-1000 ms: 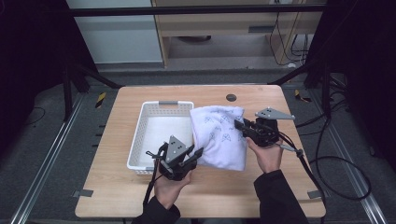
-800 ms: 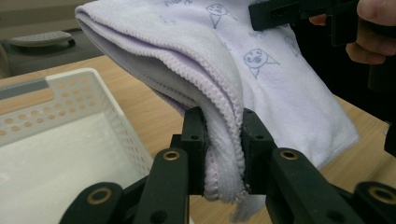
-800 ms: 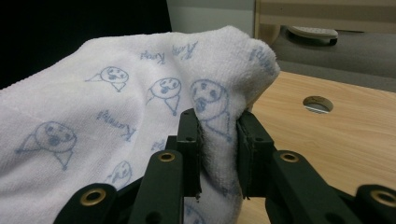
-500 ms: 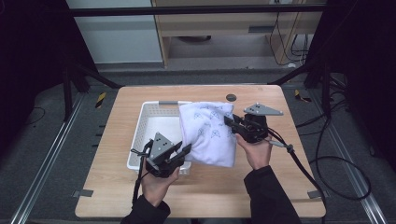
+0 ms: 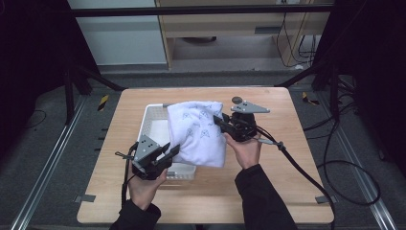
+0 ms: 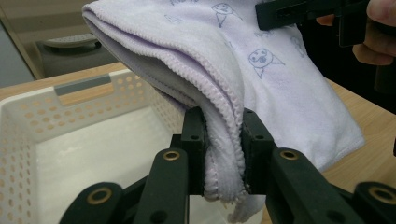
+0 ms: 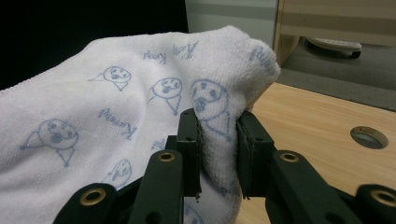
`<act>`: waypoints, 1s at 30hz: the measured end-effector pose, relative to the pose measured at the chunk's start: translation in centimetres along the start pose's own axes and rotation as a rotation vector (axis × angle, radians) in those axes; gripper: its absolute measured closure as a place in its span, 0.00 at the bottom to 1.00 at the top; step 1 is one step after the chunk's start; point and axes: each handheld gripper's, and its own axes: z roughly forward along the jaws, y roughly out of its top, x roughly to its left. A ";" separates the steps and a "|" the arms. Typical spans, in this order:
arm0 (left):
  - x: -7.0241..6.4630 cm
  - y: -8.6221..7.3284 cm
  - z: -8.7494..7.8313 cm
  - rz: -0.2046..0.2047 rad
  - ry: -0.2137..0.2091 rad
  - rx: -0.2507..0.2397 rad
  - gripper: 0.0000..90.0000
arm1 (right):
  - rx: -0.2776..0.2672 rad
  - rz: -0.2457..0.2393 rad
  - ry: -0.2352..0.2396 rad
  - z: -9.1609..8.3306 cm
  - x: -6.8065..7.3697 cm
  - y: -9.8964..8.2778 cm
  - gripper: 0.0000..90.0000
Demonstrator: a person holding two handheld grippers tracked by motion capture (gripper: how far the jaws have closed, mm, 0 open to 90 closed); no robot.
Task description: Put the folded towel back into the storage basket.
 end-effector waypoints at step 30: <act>4.2 -0.9 -2.3 -0.036 0.063 -0.010 0.82 | -0.008 -0.025 0.038 4.3 3.2 1.1 0.82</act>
